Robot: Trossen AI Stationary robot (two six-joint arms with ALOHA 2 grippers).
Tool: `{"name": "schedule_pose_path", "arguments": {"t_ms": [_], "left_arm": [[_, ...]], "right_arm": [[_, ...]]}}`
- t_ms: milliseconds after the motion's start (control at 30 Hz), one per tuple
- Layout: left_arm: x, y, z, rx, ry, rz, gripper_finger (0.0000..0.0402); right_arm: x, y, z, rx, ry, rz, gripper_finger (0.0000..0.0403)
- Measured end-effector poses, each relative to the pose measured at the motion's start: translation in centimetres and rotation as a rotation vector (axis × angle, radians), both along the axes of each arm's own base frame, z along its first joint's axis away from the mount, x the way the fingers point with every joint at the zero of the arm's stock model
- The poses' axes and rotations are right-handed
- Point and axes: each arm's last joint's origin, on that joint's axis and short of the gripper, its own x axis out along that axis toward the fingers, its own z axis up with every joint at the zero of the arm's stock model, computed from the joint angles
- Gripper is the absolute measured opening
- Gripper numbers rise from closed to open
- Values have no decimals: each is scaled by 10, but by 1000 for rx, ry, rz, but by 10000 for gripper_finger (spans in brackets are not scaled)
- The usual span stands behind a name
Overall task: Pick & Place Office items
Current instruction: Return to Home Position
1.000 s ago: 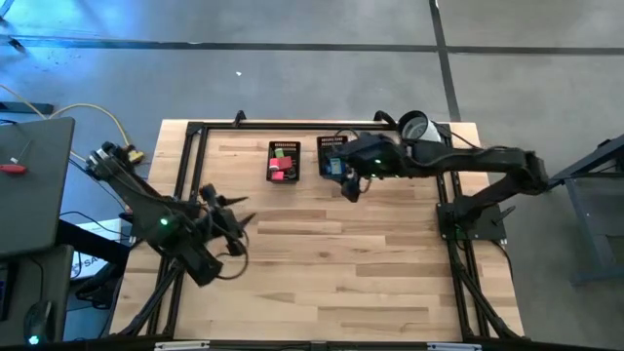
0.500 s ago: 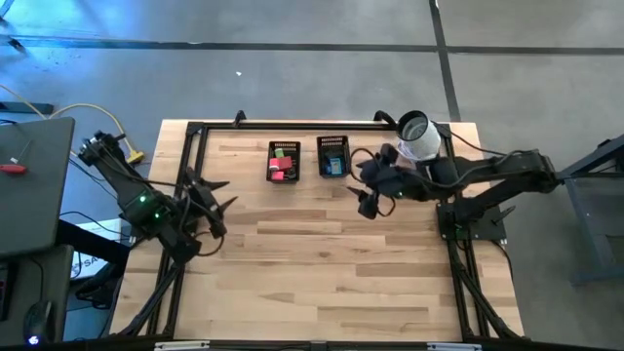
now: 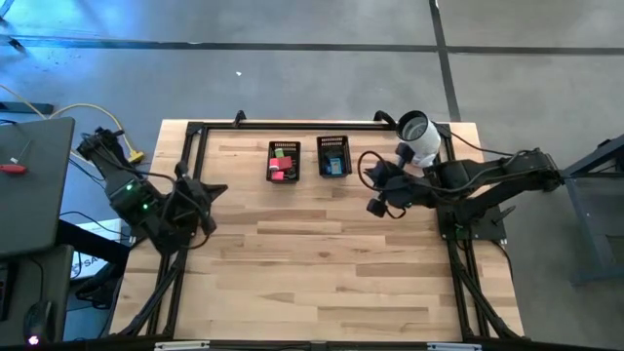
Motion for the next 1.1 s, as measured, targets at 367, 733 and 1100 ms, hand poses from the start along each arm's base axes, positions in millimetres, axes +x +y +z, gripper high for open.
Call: {"name": "schedule_pose_path", "arguments": {"t_ms": [367,733,1100], "left_arm": [[-12,7,-3,-39,43,0,0],[-34,6,-1,-18,-50,-133,0],[-41,13,-21,-26,-100,-134,0]], "right_arm": [[-31,10,4,-37,-7,-95,2],[-82,30,-21,66,-195,41,2],[-115,32,-36,215,-363,402,2]]}}
